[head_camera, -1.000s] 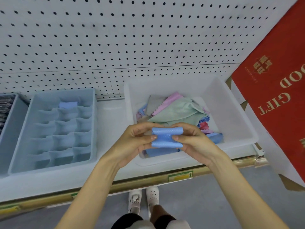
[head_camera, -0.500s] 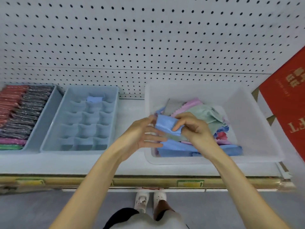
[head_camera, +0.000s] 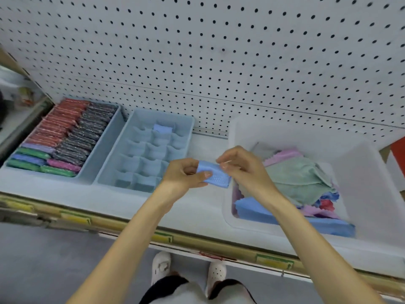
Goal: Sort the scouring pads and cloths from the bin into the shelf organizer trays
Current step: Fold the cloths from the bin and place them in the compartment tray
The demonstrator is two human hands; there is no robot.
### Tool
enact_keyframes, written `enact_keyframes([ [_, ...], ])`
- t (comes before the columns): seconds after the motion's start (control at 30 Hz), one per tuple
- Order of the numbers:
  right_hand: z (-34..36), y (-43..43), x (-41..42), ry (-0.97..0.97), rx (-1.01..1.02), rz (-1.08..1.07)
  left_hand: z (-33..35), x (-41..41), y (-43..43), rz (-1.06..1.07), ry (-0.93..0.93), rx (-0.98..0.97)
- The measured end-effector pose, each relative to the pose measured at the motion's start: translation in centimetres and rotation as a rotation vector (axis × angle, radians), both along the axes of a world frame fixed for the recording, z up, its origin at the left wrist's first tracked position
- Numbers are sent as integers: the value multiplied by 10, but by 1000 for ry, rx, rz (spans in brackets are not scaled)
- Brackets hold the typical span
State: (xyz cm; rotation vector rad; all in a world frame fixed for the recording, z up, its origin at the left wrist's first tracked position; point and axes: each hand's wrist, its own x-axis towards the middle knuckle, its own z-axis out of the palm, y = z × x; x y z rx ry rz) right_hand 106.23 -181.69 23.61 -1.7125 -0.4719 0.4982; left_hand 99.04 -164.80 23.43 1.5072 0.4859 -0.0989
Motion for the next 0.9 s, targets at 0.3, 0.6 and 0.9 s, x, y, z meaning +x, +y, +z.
enact_keyframes([
  [0.3,-8,137,24,107,-254,313,-18,-12,138,-45,48,-28],
  [0.6,-58,273,91,-171,-432,-133,-73,32,265,42,-106,526],
  [0.9,-125,331,115,-395,-647,-303,-119,58,254,63,26,253],
])
